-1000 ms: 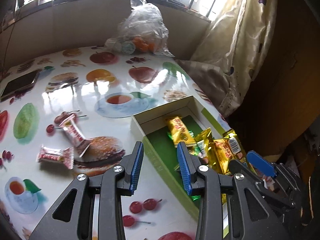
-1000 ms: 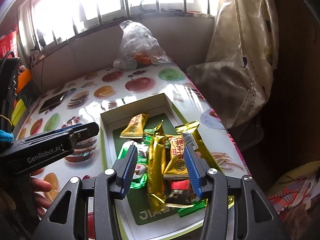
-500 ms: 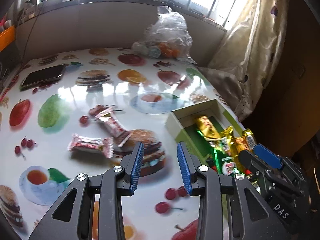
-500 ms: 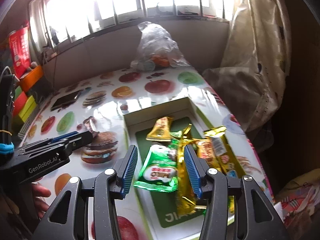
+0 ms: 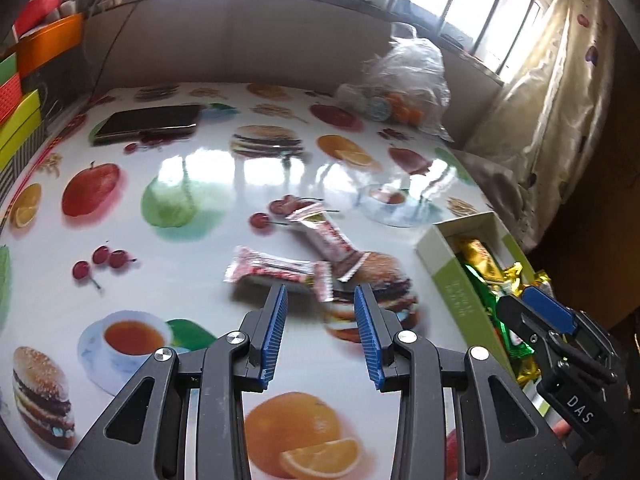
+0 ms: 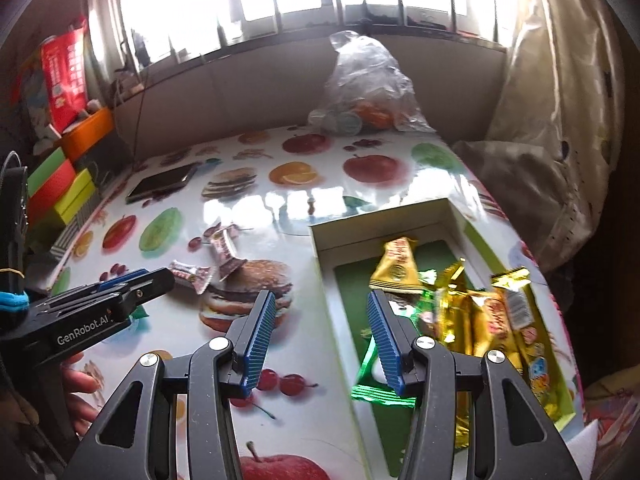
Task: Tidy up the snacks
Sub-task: 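Withdraw both tools from the box toward the white-and-red candy packs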
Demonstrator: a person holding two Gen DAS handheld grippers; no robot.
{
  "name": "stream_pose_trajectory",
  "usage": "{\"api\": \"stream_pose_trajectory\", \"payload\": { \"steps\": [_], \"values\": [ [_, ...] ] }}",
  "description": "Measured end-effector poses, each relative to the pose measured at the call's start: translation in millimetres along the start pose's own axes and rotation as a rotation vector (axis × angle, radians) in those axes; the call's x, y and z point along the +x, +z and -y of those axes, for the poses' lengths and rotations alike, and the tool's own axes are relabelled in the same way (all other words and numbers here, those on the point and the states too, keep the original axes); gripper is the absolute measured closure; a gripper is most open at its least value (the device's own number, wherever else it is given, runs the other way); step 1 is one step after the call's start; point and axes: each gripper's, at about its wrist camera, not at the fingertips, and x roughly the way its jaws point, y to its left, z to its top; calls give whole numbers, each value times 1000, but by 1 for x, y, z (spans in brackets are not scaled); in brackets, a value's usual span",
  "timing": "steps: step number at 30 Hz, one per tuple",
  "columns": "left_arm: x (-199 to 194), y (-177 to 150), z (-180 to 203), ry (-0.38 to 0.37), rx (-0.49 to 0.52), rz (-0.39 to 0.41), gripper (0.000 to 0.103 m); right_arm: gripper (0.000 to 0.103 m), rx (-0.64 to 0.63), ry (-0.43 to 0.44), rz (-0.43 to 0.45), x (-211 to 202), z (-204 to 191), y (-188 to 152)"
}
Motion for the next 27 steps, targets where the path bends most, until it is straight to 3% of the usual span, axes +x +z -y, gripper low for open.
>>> {"api": "stream_pose_trajectory", "payload": {
  "steps": [9, 27],
  "values": [
    [4, -3, -29, 40, -43, -3, 67, 55, -53, 41, -31, 23, -23, 5],
    [21, -1, -58, 51, -73, -30, 67, 55, -129, 126, -128, 101, -70, 36]
  ]
}}
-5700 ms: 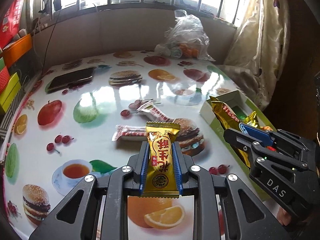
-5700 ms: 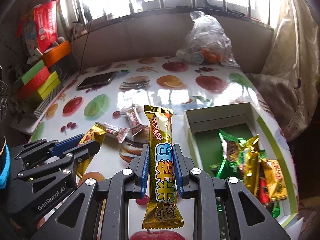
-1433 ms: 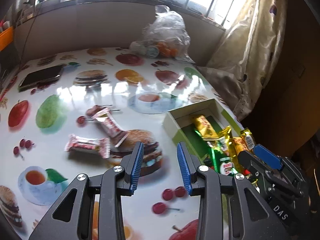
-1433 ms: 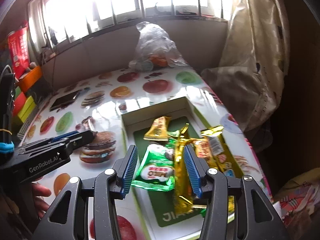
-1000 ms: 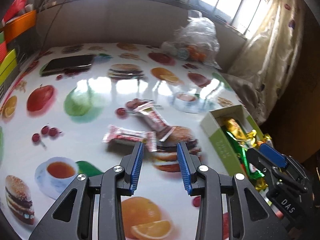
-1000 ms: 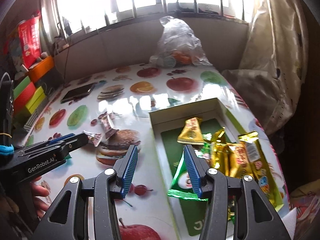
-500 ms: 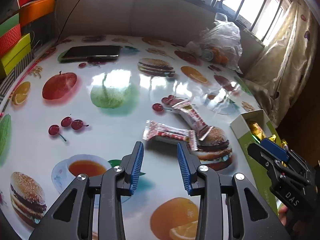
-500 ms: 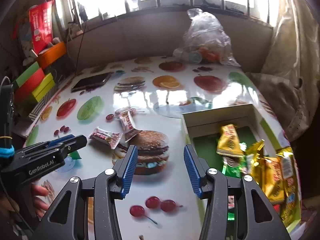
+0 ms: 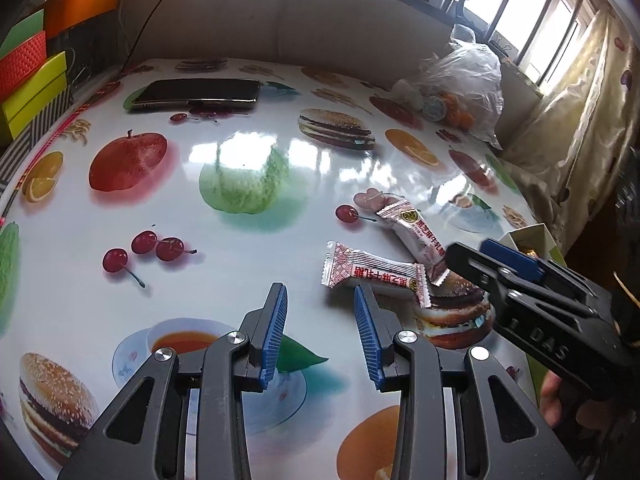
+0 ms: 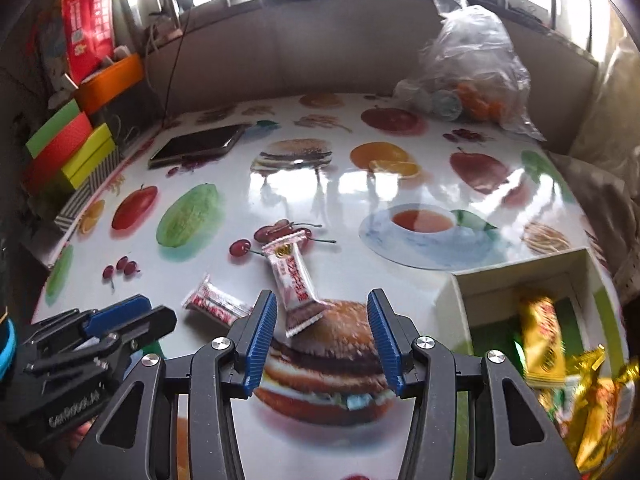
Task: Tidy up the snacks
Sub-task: 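Withdraw both tools from the box toward the white-and-red candy packs, then grasp a white-and-red candy pack with the right tool while the left tool grasps another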
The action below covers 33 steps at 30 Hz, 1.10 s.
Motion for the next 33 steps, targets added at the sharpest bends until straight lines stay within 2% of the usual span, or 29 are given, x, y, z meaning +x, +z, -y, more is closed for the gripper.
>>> {"api": "stream_pose_trajectory", "payload": {
  "steps": [4, 8, 10, 12, 19, 28, 33],
  "values": [
    [2, 0, -2, 1, -1, -4, 67, 56, -4, 13, -29, 14, -4, 3],
    [3, 1, -4, -3, -7, -1, 67, 63, -6, 16, -42, 25, -7, 5],
    [3, 2, -5, 1, -11, -2, 67, 72, -9, 25, -53, 29, -8, 5],
    [3, 2, -6, 1, -11, 0, 67, 74, -18, 42, -61, 31, -10, 5],
    [0, 2, -9, 3, -21, 1, 67, 76, -35, 97, -74, 28, -20, -1],
    [-4, 3, -8, 0, -28, 5, 67, 77, 2, 146, -108, 16, -31, -18],
    [-4, 6, 1, -21, -4, -1, 67, 77, -2, 47, -99, 8, -25, -20]
  ]
}}
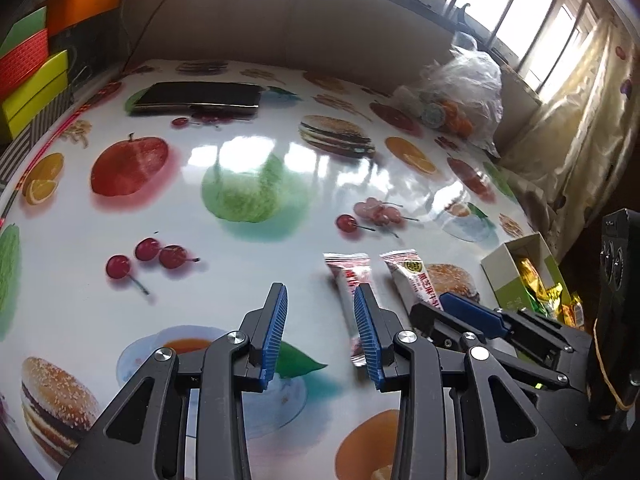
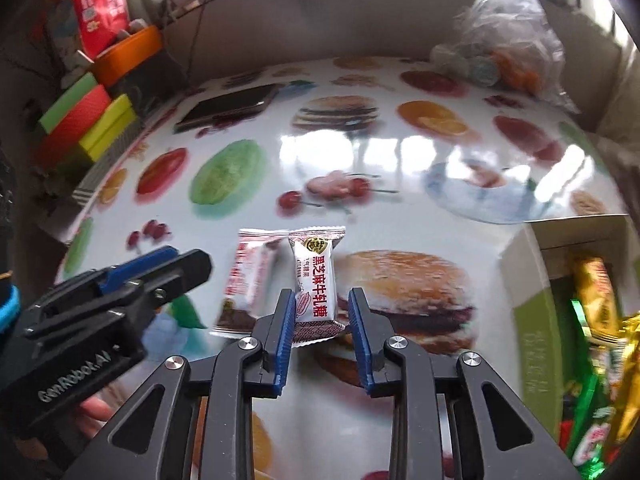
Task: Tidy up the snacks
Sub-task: 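Grasp a white-and-red candy pack with the right tool while the left tool grasps another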
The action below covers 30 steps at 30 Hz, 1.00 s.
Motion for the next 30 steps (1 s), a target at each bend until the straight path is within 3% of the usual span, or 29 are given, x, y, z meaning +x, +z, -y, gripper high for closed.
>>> {"api": "stream_pose_trajectory", "payload": {
  "steps": [9, 15, 30],
  "values": [
    [12, 1, 21, -16, 49, -33, 67, 76, -3, -55, -2, -8, 19, -5],
    [20, 2, 25, 12, 75, -60, 67, 64, -9, -71, -13, -4, 27, 1],
    [28, 0, 24, 46, 102, -73, 67, 62, -53, -106, -8, 6, 23, 5]
  ]
}}
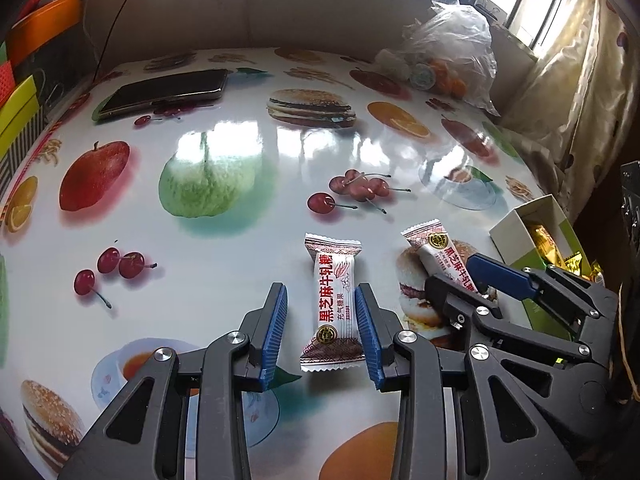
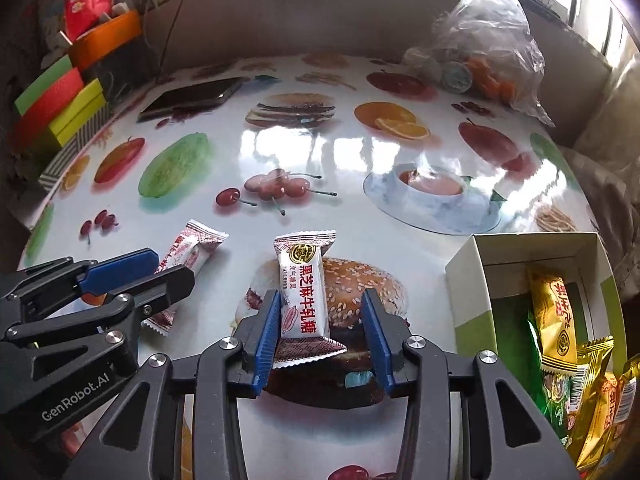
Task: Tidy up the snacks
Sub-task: 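Grasp a white-and-red candy pack with the right tool while the left tool grasps another, then carry both white-and-red candy packs over the gift box with both tools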
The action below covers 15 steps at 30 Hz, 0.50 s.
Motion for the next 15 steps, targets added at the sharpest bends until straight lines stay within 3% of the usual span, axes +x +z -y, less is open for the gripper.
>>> {"api": "stream_pose_trajectory", "payload": {
  "steps": [3, 10, 12, 15],
  "values": [
    [0, -1, 1, 17, 9, 7, 67, 62, -5, -6, 6, 0, -1, -1],
    [-2, -4, 2, 39, 27, 25, 68, 75, 22, -12, 16, -2, 3, -3],
    [-2, -4, 2, 36, 28, 27, 80, 77, 29, -10, 20, -2, 5, -4],
    [-3, -5, 3, 37, 36, 27, 82, 80, 33, -10, 23, -3, 5, -5]
  ]
}}
